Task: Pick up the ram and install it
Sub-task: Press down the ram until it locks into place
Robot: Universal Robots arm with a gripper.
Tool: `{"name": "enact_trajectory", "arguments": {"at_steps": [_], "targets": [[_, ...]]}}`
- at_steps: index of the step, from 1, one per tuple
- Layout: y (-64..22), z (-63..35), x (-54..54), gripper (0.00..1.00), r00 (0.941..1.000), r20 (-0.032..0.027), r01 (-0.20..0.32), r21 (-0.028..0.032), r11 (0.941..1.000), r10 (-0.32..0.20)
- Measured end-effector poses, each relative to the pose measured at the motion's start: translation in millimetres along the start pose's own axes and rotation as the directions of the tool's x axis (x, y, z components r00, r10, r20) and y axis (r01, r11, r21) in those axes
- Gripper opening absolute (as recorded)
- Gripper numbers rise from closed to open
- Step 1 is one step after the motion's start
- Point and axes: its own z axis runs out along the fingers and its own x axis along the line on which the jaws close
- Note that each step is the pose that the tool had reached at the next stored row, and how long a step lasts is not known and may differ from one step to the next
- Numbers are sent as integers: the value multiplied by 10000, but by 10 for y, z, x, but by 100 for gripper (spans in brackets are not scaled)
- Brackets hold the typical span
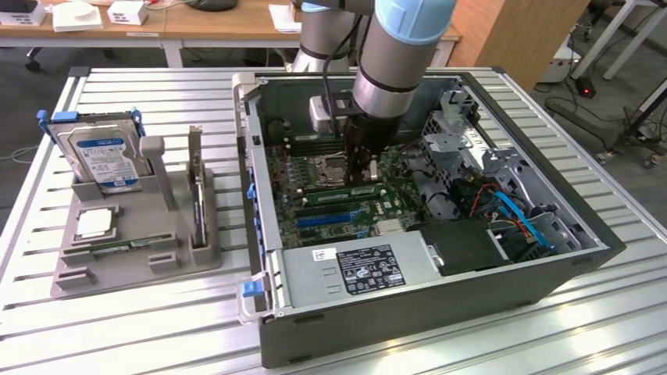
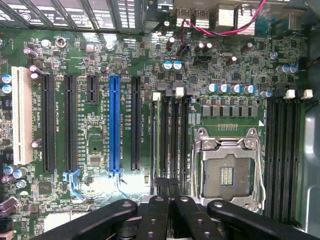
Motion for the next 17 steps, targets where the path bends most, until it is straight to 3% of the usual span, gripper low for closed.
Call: {"name": "enact_trajectory", "arguments": {"at_steps": [9, 17], "targets": [[1, -3, 27, 9, 10000, 41, -3, 0, 10000, 3], [1, -4, 36, 9, 10000, 42, -3, -1, 10000, 3]]}}
